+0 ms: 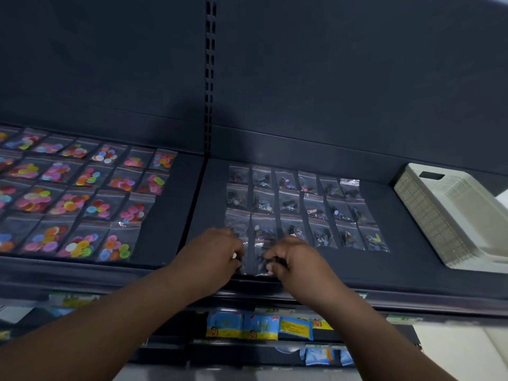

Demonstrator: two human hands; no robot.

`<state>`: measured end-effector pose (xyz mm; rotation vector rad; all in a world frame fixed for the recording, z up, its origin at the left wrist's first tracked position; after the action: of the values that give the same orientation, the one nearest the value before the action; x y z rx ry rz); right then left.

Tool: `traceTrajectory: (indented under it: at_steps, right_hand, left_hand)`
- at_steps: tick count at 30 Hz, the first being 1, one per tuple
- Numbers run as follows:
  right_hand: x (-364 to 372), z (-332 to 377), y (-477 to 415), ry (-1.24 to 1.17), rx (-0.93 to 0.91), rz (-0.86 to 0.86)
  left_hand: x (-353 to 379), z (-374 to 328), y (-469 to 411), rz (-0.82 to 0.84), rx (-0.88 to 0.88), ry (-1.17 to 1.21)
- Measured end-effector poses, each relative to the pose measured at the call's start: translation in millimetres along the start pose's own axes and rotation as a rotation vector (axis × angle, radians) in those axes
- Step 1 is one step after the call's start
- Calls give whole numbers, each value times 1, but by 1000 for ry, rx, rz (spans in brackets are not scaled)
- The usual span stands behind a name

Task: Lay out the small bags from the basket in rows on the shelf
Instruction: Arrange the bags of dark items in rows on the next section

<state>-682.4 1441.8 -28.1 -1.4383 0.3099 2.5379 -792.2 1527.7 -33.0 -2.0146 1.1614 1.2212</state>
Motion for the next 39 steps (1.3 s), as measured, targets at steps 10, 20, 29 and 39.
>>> traceTrajectory:
  at_steps: [10,20,29,39]
  right_hand:
    - [-30,-5,10,-6,59,-214]
    - [-97,-53,43,154,39,-336]
    - [-204,-194,81,300,53,-401]
    - [-268,-345,89,334,262,-257]
  left_hand:
    - [-26,-19,-11,-115,91,53]
    - [-23,-103,-69,-186,238,-29]
    - [38,-228,-173,-187,259,-82]
    - [75,-304,-255,-108,62,-105]
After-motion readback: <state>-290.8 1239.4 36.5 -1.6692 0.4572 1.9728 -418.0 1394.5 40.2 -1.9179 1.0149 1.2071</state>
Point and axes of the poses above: each hand's wrist, its own y-axis away from the middle knuckle, its own x-axis out of the palm, z = x × y, the point moved 7 cm from there along -y, towards the middle knuckle, and after that the axes turned 2 degrees about -y, right-handed, at the moved point
